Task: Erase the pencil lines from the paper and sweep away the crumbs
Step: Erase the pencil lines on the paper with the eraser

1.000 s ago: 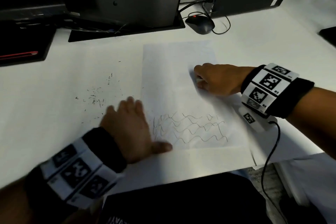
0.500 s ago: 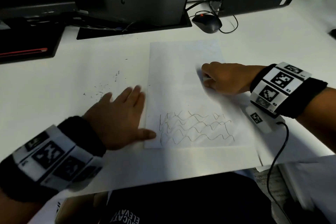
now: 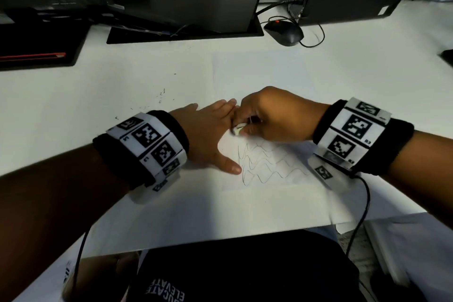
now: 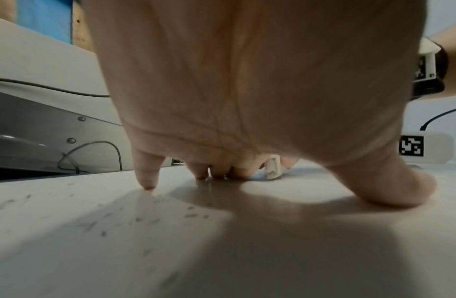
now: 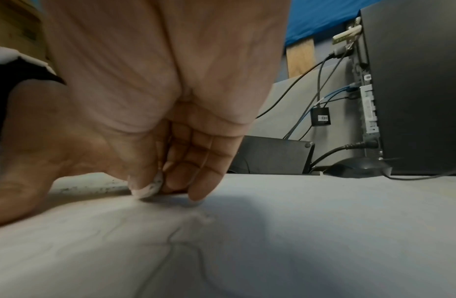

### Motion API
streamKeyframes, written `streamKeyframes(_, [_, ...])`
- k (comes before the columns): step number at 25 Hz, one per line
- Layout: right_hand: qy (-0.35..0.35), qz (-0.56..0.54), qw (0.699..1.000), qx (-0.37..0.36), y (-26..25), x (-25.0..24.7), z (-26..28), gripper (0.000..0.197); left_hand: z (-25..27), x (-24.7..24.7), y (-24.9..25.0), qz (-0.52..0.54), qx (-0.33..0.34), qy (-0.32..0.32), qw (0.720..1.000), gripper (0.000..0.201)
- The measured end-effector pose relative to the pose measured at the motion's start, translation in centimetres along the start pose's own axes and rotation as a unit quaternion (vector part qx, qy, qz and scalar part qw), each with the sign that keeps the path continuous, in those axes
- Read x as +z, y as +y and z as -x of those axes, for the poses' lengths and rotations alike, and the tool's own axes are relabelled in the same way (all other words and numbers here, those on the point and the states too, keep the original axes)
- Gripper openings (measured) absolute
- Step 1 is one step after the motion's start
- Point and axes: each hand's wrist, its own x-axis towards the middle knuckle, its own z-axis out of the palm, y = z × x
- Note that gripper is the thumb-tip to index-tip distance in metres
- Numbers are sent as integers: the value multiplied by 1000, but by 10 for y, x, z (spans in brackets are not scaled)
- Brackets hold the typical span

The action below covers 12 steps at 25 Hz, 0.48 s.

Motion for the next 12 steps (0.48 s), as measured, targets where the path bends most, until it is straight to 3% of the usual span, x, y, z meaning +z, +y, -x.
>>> streamKeyframes(3, [5,9,1000,-7,-1,7,-3,14,1,8,-2,6,-3,16,1000,126])
streamKeyframes(6, [-42,-5,999,-29,-6,9,2,14,6,9,3,3,-13,19,1000,117])
streamKeyframes(12, [-13,-11,1000,-13,-3,5,-3,12,4,9,1,2,-18,13,1000,135])
